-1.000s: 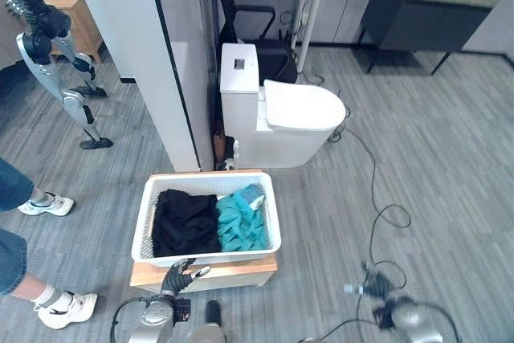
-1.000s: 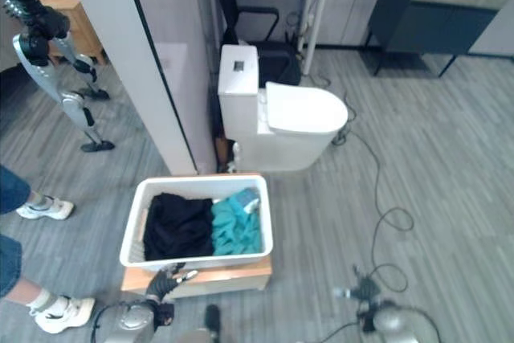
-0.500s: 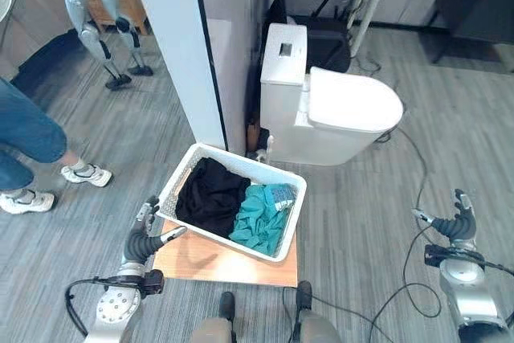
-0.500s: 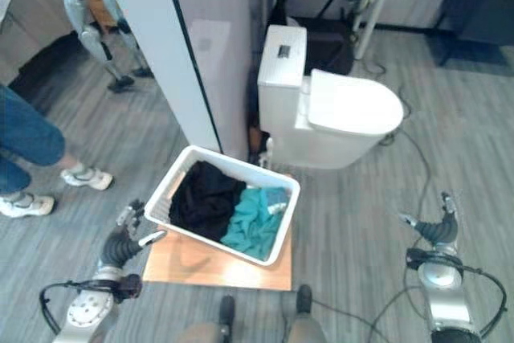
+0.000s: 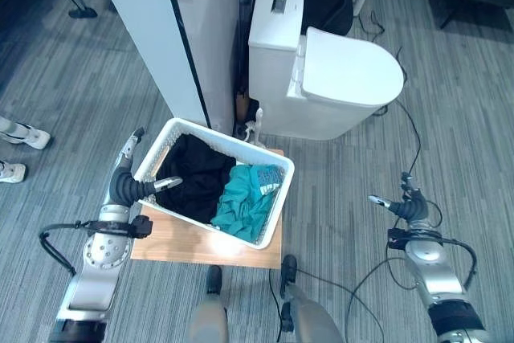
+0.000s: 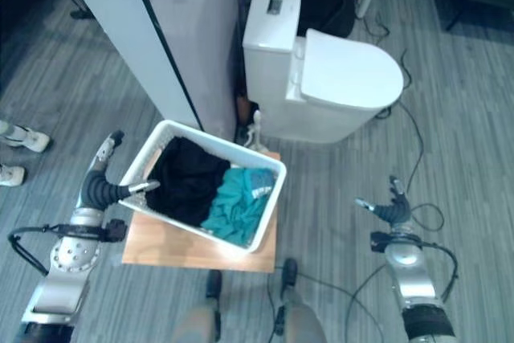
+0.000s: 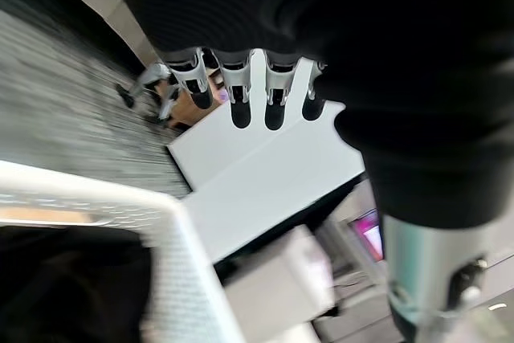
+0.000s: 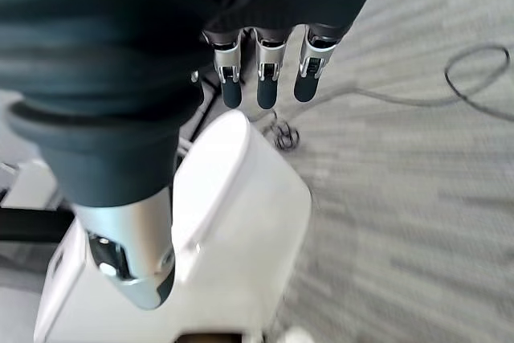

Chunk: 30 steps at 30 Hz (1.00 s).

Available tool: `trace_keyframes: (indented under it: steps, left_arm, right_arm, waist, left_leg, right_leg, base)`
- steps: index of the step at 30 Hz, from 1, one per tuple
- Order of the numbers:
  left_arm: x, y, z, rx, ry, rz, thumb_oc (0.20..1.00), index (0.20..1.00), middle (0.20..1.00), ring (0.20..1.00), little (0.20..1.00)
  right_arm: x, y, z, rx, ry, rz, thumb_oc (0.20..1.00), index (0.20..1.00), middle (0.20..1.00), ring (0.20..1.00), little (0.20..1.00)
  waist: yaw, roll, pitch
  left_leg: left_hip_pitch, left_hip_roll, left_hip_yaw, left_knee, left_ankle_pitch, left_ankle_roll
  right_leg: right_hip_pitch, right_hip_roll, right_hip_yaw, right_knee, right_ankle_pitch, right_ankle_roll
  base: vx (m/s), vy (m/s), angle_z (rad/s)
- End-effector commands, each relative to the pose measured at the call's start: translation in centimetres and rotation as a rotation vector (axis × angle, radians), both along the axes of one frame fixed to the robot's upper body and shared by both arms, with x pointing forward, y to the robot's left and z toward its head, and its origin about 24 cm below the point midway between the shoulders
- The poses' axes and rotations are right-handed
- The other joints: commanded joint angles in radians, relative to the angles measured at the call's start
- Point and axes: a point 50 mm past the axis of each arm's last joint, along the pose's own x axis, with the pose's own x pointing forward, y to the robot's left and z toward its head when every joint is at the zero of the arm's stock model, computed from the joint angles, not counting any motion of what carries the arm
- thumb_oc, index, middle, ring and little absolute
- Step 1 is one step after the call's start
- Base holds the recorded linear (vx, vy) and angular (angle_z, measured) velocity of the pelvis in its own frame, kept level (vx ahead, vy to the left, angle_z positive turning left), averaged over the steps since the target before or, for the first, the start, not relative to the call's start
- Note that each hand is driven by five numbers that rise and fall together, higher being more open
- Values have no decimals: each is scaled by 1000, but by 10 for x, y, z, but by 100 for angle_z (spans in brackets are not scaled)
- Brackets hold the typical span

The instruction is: Grab the laundry basket,head to the washer,open it,put in the laundry and shut it.

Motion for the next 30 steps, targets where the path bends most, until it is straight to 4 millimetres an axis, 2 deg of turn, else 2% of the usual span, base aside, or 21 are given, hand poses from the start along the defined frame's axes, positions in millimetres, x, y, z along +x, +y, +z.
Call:
trace_keyframes:
  steps: [1, 5, 6, 10, 13, 15, 18, 21, 24, 25, 30]
  left_arm:
    - [23, 14, 27, 222, -68, 138, 1000, 1000, 1000, 1000, 1000]
    - [38, 17, 38, 269, -65, 173, 1000, 1000, 1000, 1000, 1000]
    - [47, 21, 48, 308, -65, 206, 1000, 1000, 1000, 1000, 1000]
    - [59, 25, 65, 323, -88, 258, 1000, 1000, 1000, 1000, 1000]
    - [62, 30, 75, 340, -110, 304, 1000, 1000, 1000, 1000, 1000]
    - [62, 37, 93, 366, -173, 385, 1000, 1000, 1000, 1000, 1000]
    - [59, 43, 100, 371, -207, 428, 1000, 1000, 1000, 1000, 1000]
    - [45, 55, 97, 367, -219, 490, 1000, 1000, 1000, 1000, 1000]
    - [40, 58, 93, 363, -212, 500, 1000, 1000, 1000, 1000, 1000]
    - [29, 67, 83, 355, -179, 519, 1000, 1000, 1000, 1000, 1000]
    - [14, 77, 62, 286, -106, 513, 1000, 1000, 1000, 1000, 1000]
  right_arm:
    - [23, 13, 40, 16, -156, 60, 1000, 1000, 1000, 1000, 1000]
    - [30, 20, 47, 3, -170, 79, 1000, 1000, 1000, 1000, 1000]
    - [33, 24, 51, -4, -179, 93, 1000, 1000, 1000, 1000, 1000]
    - [36, 28, 55, -8, -191, 100, 1000, 1000, 1000, 1000, 1000]
    - [36, 30, 54, -6, -188, 111, 1000, 1000, 1000, 1000, 1000]
    - [33, 29, 51, -11, -177, 113, 1000, 1000, 1000, 1000, 1000]
    - [31, 28, 49, -3, -172, 110, 1000, 1000, 1000, 1000, 1000]
    - [26, 24, 43, 7, -156, 96, 1000, 1000, 1000, 1000, 1000]
    - [25, 24, 41, 9, -151, 99, 1000, 1000, 1000, 1000, 1000]
    - [22, 21, 39, 10, -141, 90, 1000, 1000, 1000, 1000, 1000]
    - [18, 19, 35, 19, -124, 85, 1000, 1000, 1000, 1000, 1000]
  waist:
    - [-14, -13, -4]
    - [-21, -12, 13]
    - [-25, -12, 21]
    - [-33, -14, 35]
    - [-37, -17, 39]
    - [-39, -22, 49]
    - [-39, -23, 54]
    - [-34, -25, 62]
    - [-35, -25, 62]
    - [-28, -25, 66]
    - [-26, -23, 63]
  left_leg:
    - [-85, 7, -32, 79, -60, 10]
    - [-112, 6, -32, 89, -58, 9]
    - [-127, 7, -29, 93, -57, 8]
    - [-153, 5, -21, 95, -54, 9]
    - [-163, 7, -18, 98, -54, 8]
    - [-178, 5, -17, 102, -52, 7]
    - [-185, 5, -18, 104, -51, 6]
    - [-191, 3, -17, 107, -53, 5]
    - [-190, 3, -16, 108, -53, 4]
    - [-191, 2, -16, 108, -55, 5]
    - [-191, -2, -16, 110, -58, 6]
  right_leg:
    - [5, -94, -28, 115, -145, 78]
    - [-25, -97, -19, 125, -144, 77]
    - [-39, -98, -17, 127, -143, 78]
    - [-61, -100, -13, 120, -137, 79]
    - [-66, -102, -13, 116, -135, 79]
    - [-79, -103, -13, 115, -131, 80]
    - [-81, -104, -15, 113, -130, 80]
    - [-82, -106, -19, 109, -126, 80]
    - [-81, -107, -19, 107, -126, 79]
    - [-79, -108, -21, 106, -125, 78]
    - [-77, -109, -22, 103, -123, 77]
  base:
    - [-75, 39, -3]
    - [-48, 42, -1]
    - [-43, 42, -2]
    - [-28, 38, -2]
    - [-5, 6, -1]
    - [-22, 24, -5]
    - [-6, 11, -8]
    - [0, 0, 0]
    - [0, 0, 0]
    - [0, 0, 0]
    - [0, 0, 0]
